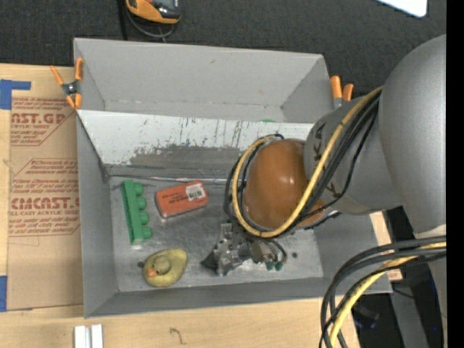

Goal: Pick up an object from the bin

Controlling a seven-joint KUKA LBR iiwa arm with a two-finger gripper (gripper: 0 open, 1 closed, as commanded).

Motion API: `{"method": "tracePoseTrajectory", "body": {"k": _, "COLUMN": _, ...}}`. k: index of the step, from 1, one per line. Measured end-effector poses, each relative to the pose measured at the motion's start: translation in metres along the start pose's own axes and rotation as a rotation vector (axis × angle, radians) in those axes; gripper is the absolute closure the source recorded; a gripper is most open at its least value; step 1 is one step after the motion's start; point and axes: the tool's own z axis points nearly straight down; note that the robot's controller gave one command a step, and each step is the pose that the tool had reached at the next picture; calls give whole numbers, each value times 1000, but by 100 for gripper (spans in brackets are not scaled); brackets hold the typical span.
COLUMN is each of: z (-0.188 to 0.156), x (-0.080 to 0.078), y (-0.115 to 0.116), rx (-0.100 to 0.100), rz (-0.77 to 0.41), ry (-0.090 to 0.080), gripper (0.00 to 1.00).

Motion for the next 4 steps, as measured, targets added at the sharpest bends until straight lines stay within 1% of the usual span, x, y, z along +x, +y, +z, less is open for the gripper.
{"method": "tracePoseTrajectory", "body": {"k": 1, "z": -13, "x": -22, "y": 5, "rx": 1, "rz": -145, "ry": 6, "gripper": 100}}
{"method": "tracePoseTrajectory", "body": {"k": 2, "z": -67, "x": -25, "y": 0, "rx": -1, "rz": -243, "ry": 5, "gripper": 100}}
{"method": "tracePoseTrajectory", "body": {"k": 3, "z": -116, "x": -26, "y": -1, "rx": 0, "rz": -138, "ry": -4, "gripper": 100}}
{"method": "tracePoseTrajectory", "body": {"k": 4, "z": -114, "x": -24, "y": -5, "rx": 1, "rz": -173, "ry": -1, "gripper": 0}}
